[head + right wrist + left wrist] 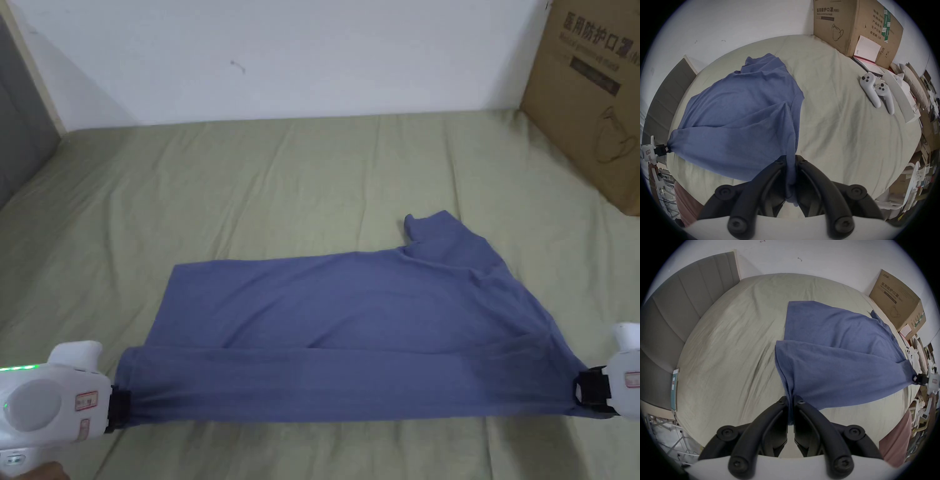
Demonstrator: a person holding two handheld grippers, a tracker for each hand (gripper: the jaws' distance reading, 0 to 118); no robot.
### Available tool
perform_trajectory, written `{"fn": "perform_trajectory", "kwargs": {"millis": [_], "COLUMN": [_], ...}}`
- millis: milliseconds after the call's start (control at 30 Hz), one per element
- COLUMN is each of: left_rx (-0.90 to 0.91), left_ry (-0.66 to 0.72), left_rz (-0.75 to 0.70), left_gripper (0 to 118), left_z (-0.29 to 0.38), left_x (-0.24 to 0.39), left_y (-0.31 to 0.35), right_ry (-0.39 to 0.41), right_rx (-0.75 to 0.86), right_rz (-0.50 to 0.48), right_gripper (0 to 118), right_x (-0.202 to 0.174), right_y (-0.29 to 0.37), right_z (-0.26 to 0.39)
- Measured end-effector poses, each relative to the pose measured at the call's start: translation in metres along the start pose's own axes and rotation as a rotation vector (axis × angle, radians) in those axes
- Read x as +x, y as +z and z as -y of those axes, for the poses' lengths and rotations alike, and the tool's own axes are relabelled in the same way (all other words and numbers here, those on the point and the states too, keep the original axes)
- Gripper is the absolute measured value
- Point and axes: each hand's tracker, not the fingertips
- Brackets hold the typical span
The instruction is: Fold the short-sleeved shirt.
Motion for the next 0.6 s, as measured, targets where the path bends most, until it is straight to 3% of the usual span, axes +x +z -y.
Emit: {"fn": "perform_trajectory", "kwargs": {"millis": [100, 167, 267, 500, 600], "left_rx": [0.000, -0.017, -0.043, -0.038, -0.030], "left_ry": [0.005, -0.027, 0.013, 0.000, -0.005], "left_rz": [-0.015, -0.124, -0.038, -0.052, -0.049], "left_gripper": [4, 4, 4, 4, 4], "left_z": [0.029, 0.051, 0.079, 0.101, 0.099], "left_x": [-0.004, -0.004, -0.017, -0.012, -0.013], "left_y": [0.012, 0.017, 0.012, 0.022, 0.019], "right_ry": [-0.013, -0.011, -0.031, -0.058, -0.018], "right_rx": [-0.012, -0.021, -0.052, -0.040, -0.008], "right_rz": [-0.012, 0.010, 0.000, -0.020, -0.004], "right_gripper": [9, 9, 9, 9, 10], "right_x": [0.005, 0.007, 0.015, 0.012, 0.009], "right_y": [0.010, 0.014, 0.015, 0.021, 0.023], "right_z": [0.024, 0.045, 0.074, 0.096, 0.090]}}
